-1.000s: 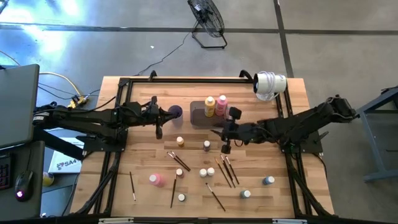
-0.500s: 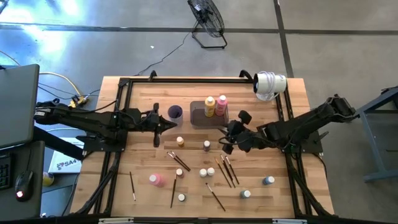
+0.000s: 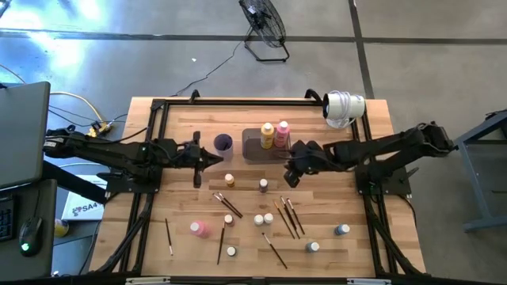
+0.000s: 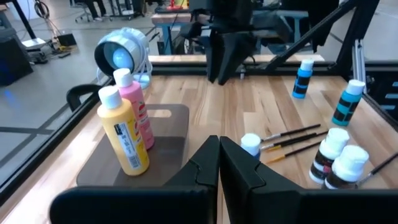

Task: Pick & Place Paint Supplies
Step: Put the silver paint brush into the purple cup

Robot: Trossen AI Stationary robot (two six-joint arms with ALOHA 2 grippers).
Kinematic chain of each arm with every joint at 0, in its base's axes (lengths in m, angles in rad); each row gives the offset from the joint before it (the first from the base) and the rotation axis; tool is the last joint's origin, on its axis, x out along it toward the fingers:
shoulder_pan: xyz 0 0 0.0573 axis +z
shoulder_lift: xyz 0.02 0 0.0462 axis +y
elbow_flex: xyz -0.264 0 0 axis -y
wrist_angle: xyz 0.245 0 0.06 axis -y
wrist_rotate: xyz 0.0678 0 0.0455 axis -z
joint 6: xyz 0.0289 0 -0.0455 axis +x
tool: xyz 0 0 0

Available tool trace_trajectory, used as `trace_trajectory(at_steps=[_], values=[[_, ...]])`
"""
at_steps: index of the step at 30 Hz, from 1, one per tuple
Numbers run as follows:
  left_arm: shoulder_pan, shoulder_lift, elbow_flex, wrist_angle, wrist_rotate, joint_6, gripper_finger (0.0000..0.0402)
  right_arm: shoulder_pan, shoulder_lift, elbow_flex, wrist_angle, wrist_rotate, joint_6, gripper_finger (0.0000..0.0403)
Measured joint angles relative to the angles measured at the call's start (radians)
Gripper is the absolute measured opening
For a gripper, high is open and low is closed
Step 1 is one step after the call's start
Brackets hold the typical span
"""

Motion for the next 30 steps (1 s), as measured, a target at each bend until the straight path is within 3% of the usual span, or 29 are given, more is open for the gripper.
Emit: trace_trajectory(at_steps=[7, 14, 21, 30], values=[[0.001, 0.001, 0.0, -0.031, -0.007, 0.0, 0.001, -0.035, 0.007, 0.0, -0.044, -0.159, 0.061, 0.0087], [0.001, 0.0, 0.0, -0.029, -0.018, 0.003, 0.001, -0.021, 0.007, 0.0, -0.035, -0.22, 0.076, 0.0087], [0.001, 0.0, 0.0, -0.029, -0.02, 0.015, 0.001, 0.029, 0.007, 0.0, -0.031, -0.126, 0.126, 0.0079], [0.001, 0.0, 0.0, -0.028, -0.026, 0.015, 0.001, 0.06, 0.007, 0.016, -0.015, -0.123, 0.131, 0.0015]])
